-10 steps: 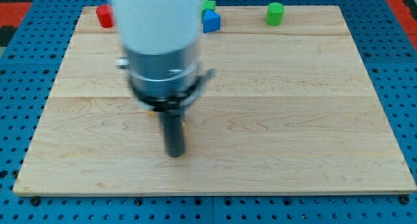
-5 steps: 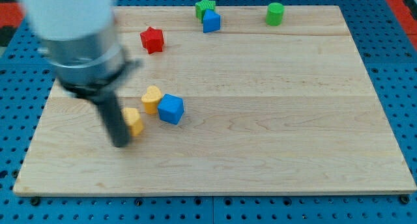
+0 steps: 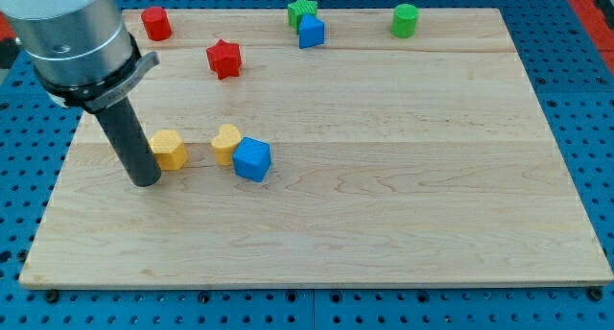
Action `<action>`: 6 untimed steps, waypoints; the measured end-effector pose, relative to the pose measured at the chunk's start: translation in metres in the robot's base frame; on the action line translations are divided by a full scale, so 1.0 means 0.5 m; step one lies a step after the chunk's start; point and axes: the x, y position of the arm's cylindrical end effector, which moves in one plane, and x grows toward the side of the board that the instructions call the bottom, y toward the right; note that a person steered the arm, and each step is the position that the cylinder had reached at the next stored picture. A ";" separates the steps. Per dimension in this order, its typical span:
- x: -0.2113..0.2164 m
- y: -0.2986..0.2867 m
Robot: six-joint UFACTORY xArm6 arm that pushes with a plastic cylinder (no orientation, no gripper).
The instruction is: Push the yellow hexagon towards center left
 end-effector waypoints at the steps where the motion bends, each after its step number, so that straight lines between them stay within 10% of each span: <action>1: 0.012 0.092; 6: -0.120 0.025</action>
